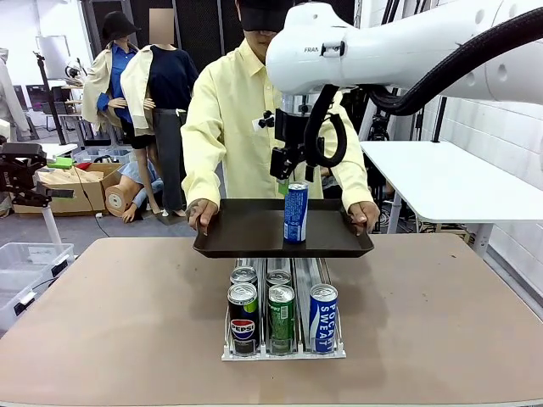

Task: Retrieve and hand over the desired beverage to the person.
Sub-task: Place the picked can on the Handle tray extended by the person, then pick up another can of the same type that the person held from the Automatic Can Dispenser.

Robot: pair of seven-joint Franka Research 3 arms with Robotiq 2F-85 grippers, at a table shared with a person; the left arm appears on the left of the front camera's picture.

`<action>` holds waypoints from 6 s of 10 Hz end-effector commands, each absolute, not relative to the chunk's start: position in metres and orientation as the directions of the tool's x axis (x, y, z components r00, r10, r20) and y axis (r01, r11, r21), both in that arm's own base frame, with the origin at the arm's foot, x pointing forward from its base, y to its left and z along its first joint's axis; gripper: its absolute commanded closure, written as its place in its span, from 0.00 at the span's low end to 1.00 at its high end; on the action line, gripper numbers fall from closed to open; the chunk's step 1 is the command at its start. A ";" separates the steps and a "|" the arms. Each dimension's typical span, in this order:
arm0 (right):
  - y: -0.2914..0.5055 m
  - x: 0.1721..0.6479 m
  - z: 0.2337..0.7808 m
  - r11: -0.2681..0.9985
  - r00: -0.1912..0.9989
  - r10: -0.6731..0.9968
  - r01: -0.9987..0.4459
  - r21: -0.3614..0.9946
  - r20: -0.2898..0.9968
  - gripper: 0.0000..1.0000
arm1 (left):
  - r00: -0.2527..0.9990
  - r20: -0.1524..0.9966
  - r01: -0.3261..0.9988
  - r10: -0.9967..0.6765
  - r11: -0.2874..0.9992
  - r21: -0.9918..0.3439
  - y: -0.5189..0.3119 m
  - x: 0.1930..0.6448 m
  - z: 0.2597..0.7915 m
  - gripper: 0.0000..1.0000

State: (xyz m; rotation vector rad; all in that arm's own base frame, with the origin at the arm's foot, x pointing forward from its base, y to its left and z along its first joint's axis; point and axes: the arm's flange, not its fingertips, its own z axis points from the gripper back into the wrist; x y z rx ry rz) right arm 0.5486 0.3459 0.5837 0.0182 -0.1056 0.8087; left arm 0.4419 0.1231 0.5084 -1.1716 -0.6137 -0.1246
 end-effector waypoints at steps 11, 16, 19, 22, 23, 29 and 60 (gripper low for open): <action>0.343 0.546 0.593 0.690 0.684 0.721 -0.723 -0.031 0.114 0.00 | 0.828 0.514 0.403 0.224 0.400 -0.823 0.124 0.441 0.510 0.00; 0.295 0.531 0.633 0.704 0.723 0.671 -0.690 0.166 0.161 0.00 | 0.828 0.514 0.403 0.224 0.400 -0.823 0.124 0.441 0.510 0.00; 0.235 0.511 0.645 0.734 0.781 0.588 -0.624 0.267 0.209 0.00 | 0.828 0.514 0.403 0.224 0.400 -0.823 0.124 0.441 0.510 0.00; 0.163 0.505 0.632 0.662 0.825 0.499 -0.560 0.498 0.265 0.00 | 0.828 0.514 0.403 0.224 0.400 -0.823 0.124 0.441 0.510 0.00; 0.141 0.500 0.619 0.634 0.848 0.454 -0.523 0.570 0.275 0.00 | 0.828 0.514 0.403 0.224 0.400 -0.823 0.124 0.441 0.510 0.00; 0.026 0.478 0.533 0.355 0.945 0.160 -0.324 0.877 0.284 0.00 | 0.828 0.514 0.403 0.224 0.400 -0.823 0.124 0.441 0.510 0.00; -0.044 0.459 0.478 0.297 0.948 -0.042 -0.289 0.910 0.315 0.00 | 0.828 0.514 0.403 0.224 0.400 -0.823 0.124 0.441 0.510 0.00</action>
